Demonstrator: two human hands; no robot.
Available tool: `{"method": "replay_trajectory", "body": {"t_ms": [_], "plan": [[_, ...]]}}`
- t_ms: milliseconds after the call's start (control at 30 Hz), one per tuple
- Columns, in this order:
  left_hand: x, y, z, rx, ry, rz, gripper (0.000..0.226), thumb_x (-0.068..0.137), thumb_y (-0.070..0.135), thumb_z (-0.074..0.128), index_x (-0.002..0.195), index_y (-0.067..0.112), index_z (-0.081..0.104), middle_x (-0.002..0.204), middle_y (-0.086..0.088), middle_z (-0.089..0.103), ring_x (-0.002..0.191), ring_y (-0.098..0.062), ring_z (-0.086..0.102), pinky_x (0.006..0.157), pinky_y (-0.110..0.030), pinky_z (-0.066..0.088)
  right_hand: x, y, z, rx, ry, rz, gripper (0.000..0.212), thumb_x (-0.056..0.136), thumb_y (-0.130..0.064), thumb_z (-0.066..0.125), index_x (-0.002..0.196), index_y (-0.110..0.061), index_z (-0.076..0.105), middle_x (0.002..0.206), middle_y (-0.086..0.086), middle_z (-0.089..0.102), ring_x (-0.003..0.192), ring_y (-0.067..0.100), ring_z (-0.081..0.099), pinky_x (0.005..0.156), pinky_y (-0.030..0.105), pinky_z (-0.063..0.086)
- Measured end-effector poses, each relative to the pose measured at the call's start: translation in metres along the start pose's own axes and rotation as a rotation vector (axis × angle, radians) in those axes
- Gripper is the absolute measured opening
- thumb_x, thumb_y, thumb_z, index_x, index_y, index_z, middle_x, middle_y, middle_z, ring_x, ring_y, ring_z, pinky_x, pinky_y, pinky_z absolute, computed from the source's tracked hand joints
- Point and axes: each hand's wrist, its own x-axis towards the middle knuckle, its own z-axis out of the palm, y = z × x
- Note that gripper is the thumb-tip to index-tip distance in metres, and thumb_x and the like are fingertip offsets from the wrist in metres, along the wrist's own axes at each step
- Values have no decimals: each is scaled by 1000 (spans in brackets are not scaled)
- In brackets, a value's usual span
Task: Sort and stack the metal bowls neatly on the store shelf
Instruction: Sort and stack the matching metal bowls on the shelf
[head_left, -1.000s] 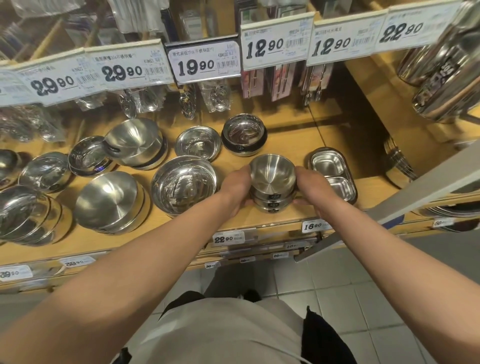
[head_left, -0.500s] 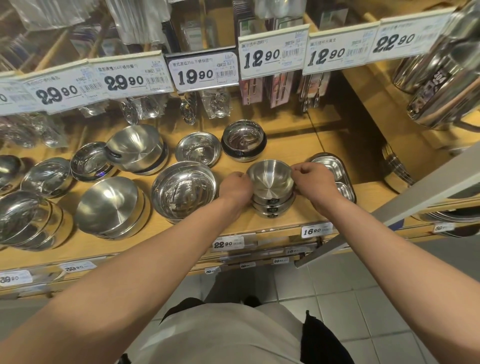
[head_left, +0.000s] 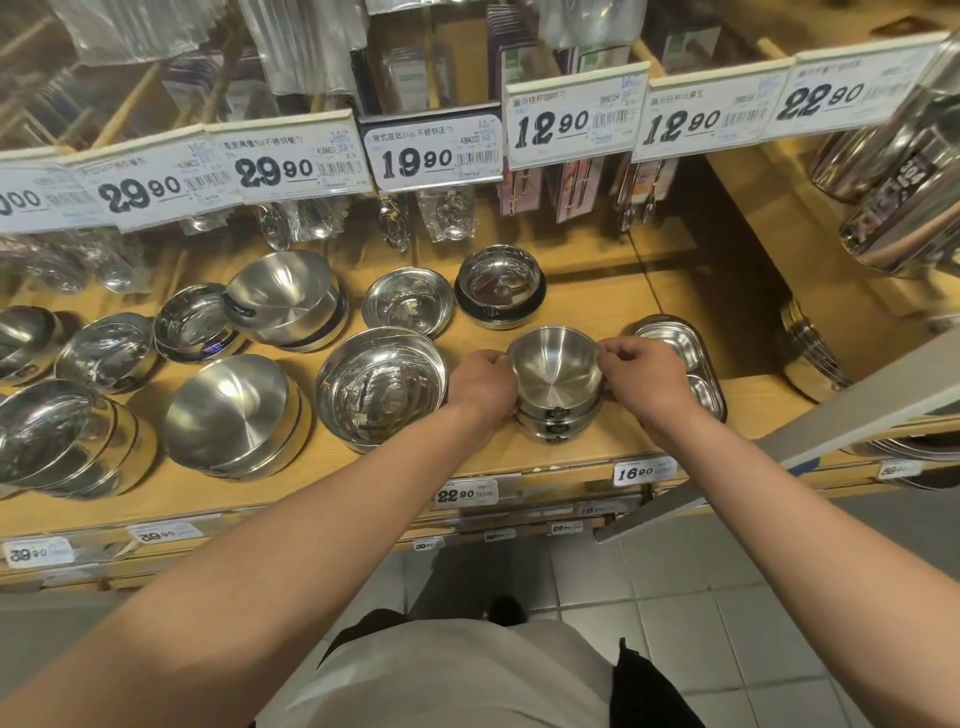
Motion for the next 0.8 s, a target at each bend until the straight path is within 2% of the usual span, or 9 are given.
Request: {"method": "replay_trajectory", "body": {"t_ms": [167,267,300,333,400,533,633,700,800], "plan": [[-10,5,-4,40,-17,38,25,102,25,47,106,12,67,105,-12,73,86,-26,65,79,-37,57,-3,-4,-5,-39,8,0,20,98,-18,57,87,-18,75,92,4,74,87,30,71,84,49,59],[-19,17,-13,70,-17,126,28,101,29,49,121,16,64,115,-1,67,105,-25,64,86,-35,54,-8,-15,-12,-91,68,-45,22,99,-19,54,98,-10,74,86,5,71,72,17,61,66,31,53],[-22,23,-18,85,-22,167,26,100,28,49,117,17,65,112,0,67,99,-21,65,84,-35,54,-11,-21,-13,-98,89,-65,22,100,-18,54,98,-10,74,87,7,71,70,14,58,62,26,48],[-25,30,-26,102,-27,215,19,100,28,48,104,20,66,102,1,67,88,-17,64,78,-34,54,-13,-27,-15,-92,105,-81,22,100,-17,54,98,-9,74,88,10,71,70,14,57,62,25,46],[-31,46,-47,109,-39,287,20,100,29,48,85,26,61,87,3,65,78,-20,64,74,-36,55,-17,-40,-15,-63,115,-111,22,99,-15,54,96,-2,72,92,18,70,71,21,59,67,30,49],[-34,64,-111,31,-56,320,22,99,31,53,96,22,73,95,-5,73,87,-23,69,90,-47,60,-22,-64,-1,-39,56,-159,29,99,-19,55,102,6,67,100,28,66,72,31,56,72,40,53],[-21,61,-161,-24,-9,291,17,100,25,57,103,19,72,100,-5,73,84,-20,68,78,-39,61,-21,-78,20,-46,41,-141,24,95,-19,58,90,2,69,104,23,68,74,31,62,78,43,55],[-11,52,-192,-64,18,243,16,99,19,57,102,11,70,98,-4,71,80,-18,64,75,-34,58,-18,-86,35,-82,30,-106,21,94,-22,60,86,-7,73,94,11,74,85,32,69,79,44,57],[3,34,-224,-87,23,185,13,95,14,60,91,4,68,93,-13,72,91,-27,66,95,-50,57,-9,-95,50,-134,-1,-71,20,95,-29,61,82,-23,75,80,-10,74,84,20,72,70,32,56]]}}
